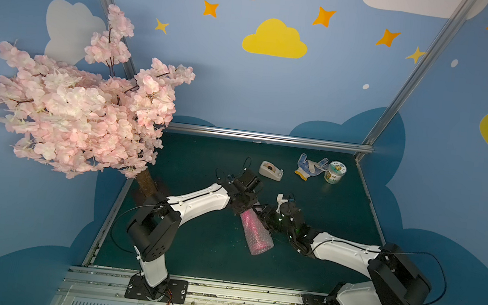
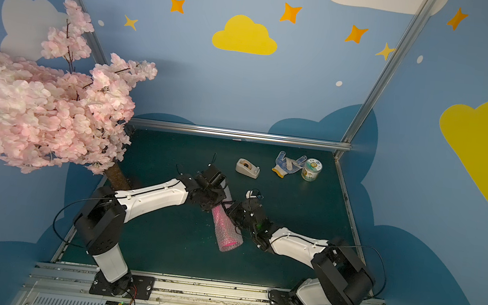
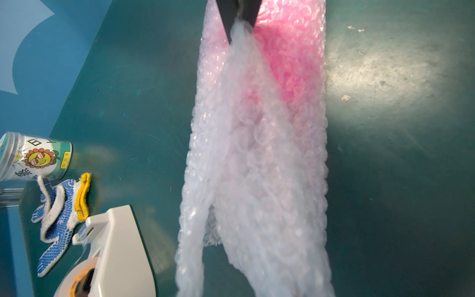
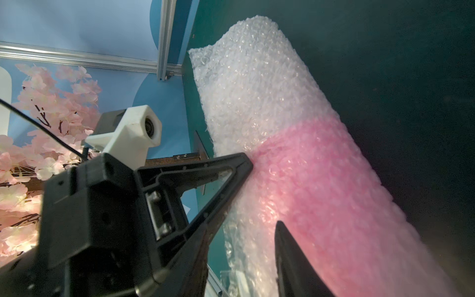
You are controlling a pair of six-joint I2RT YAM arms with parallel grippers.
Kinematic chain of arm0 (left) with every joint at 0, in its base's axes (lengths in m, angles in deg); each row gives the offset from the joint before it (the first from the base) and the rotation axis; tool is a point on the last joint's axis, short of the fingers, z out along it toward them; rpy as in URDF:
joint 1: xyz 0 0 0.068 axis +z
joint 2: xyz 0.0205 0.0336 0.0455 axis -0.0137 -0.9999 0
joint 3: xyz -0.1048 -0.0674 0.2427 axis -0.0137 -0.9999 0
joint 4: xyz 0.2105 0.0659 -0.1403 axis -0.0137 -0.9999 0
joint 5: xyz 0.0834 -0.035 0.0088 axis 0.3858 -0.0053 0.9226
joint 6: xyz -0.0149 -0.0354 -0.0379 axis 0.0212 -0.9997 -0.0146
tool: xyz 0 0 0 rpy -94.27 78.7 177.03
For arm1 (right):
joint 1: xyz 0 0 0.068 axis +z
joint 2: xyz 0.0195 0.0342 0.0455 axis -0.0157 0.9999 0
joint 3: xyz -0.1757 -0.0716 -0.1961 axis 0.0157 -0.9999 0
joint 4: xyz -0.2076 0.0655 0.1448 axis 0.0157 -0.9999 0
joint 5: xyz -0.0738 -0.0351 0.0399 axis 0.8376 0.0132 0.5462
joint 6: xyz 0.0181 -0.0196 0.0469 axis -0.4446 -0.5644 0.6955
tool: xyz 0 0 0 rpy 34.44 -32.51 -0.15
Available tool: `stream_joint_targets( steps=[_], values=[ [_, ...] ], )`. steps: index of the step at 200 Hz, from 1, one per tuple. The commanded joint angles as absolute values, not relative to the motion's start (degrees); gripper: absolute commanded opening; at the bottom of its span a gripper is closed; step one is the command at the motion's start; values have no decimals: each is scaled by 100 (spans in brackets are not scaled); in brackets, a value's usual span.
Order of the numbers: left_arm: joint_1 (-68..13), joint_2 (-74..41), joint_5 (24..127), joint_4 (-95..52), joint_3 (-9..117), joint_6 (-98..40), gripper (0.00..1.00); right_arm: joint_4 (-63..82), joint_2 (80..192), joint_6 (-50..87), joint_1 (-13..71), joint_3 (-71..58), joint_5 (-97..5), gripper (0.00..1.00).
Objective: Wrap wine glasses in bubble wrap
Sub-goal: Stick the tape on the bubble wrap.
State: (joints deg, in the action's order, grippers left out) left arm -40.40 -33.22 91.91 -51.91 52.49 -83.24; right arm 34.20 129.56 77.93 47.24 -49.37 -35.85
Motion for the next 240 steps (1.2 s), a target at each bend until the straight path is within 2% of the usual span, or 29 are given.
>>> stream_joint_targets(
  steps=[1,89,100,118,147,181,240],
  values=[
    [-4068,-3372,9126,-5677,5135,-8287,3,3202,12826,7664,4690,-4750,-3512,45],
    [-4070,-3410,9135,-5720,5165,-8278,2,2412,12107,7129,4574,-4587,-3207,45],
    [-4070,-3409,9127,-5717,5165,-8286,2,2307,12024,7130,4535,-4638,-3198,37],
    [-4070,-3431,9124,-5720,5185,-8278,2,2188,11966,7138,4470,-4732,-3253,13],
    [-4070,-3451,9126,-5753,5231,-8261,2,2320,12162,6994,4456,-4636,-3637,0],
    [-4069,-3458,9135,-5779,5261,-8262,2,2420,12660,6907,4445,-4316,-4255,0],
    [-4059,-3484,9096,-5765,5279,-8268,2,2673,12834,6900,4441,-4351,-4576,0]
  ],
)
